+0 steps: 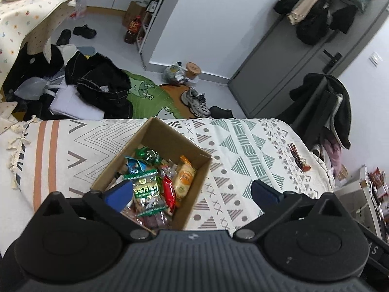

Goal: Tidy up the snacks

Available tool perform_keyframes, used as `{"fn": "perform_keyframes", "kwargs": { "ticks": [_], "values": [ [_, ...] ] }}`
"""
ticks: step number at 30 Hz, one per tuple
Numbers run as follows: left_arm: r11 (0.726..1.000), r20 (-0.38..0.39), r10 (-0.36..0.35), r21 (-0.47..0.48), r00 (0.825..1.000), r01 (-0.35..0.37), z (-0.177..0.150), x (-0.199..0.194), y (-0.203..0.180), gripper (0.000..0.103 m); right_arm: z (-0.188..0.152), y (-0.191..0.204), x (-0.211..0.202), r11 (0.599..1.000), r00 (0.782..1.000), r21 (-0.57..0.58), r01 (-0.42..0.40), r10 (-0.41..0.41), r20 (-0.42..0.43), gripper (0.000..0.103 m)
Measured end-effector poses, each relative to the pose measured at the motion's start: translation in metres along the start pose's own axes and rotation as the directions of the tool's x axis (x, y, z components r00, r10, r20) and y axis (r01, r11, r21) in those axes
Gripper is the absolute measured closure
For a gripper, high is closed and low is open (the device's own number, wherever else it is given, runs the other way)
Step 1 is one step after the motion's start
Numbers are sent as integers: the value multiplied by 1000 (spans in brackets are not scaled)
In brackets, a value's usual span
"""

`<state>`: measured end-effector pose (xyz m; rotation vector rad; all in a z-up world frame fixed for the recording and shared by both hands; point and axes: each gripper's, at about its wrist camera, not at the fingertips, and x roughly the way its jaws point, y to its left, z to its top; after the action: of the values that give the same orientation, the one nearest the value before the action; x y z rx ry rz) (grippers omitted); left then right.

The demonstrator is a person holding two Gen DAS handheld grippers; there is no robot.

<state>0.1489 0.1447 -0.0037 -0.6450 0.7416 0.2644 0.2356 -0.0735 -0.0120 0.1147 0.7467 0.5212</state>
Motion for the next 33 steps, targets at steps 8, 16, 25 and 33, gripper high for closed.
{"fn": "perform_keyframes", "kwargs": {
  "ticks": [8,16,25,33],
  "values": [
    [996,3,-25,83,1000,25,-26,-27,-17,0,-20,-11,-41,999,998,24,36,-37,54,3],
    [979,-14,-67,190,998,69,-53,-54,-38,0,-42,-22,-84,998,995,32,60,-63,75,0],
    [961,5,-91,263,996,86,-85,-84,-49,0,-69,-32,-127,996,989,51,70,-76,128,0],
    [944,5,-91,318,996,84,-105,-102,-51,0,-91,-38,-156,997,989,62,55,-63,133,0]
  ]
}}
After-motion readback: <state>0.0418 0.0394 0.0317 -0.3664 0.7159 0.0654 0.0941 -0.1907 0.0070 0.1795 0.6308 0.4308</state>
